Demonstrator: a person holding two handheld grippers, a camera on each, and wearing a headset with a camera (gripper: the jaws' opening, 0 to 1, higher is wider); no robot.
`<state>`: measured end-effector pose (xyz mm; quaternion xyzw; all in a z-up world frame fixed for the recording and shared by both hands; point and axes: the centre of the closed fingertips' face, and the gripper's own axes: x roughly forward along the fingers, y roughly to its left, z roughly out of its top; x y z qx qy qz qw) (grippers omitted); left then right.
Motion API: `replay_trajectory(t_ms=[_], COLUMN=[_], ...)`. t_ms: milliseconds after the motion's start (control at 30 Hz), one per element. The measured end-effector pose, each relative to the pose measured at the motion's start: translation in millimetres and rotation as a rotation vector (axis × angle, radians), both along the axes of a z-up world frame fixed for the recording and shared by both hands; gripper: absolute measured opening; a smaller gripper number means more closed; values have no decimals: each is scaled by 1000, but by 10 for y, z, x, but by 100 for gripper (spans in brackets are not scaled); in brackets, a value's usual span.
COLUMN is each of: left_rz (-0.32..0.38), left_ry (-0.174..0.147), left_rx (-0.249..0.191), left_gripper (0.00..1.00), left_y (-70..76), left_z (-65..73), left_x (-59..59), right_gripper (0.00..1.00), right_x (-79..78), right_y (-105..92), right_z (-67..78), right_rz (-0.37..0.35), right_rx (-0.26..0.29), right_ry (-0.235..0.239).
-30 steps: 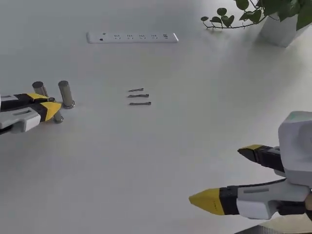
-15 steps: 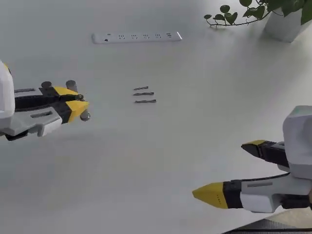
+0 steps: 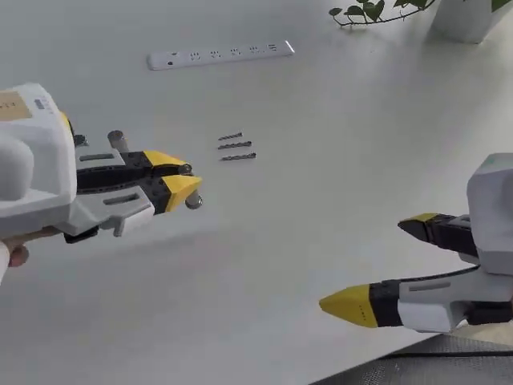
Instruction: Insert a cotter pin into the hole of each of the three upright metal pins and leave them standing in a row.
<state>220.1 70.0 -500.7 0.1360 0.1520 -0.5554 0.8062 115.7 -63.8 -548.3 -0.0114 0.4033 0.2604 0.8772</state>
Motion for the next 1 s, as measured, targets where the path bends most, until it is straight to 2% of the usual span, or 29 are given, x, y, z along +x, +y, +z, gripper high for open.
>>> replay_trajectory(t_ms=[200, 300, 567, 667, 833, 967, 1000], left_rz=[-9, -11, -36, -37, -47, -52, -52], left_ry=[13, 25, 25, 27, 22, 29, 41], left_rx=[44, 46, 81, 87, 123, 131, 133], left_gripper=[7, 7, 7, 7, 7, 7, 7], left_y=[-119, -164, -280, -303, -309, -303, -299], left_z=[-173, -219, -377, -428, -518, -552, -569], left_x=[-49, -69, -178, -198, -219, -231, -235], right_gripper=[96, 96, 96, 96, 96, 96, 96], right_x=[3, 10, -2, -9, -11, -4, -2], right_y=[-44, -58, -65, -59, -53, -47, -45], right_z=[27, 33, 13, 7, -5, -7, -6], right_rz=[-17, -23, -30, -29, -29, -28, -28], right_rx=[7, 10, 13, 16, 19, 22, 22], right_ry=[-13, -17, -15, -14, -10, -10, -11])
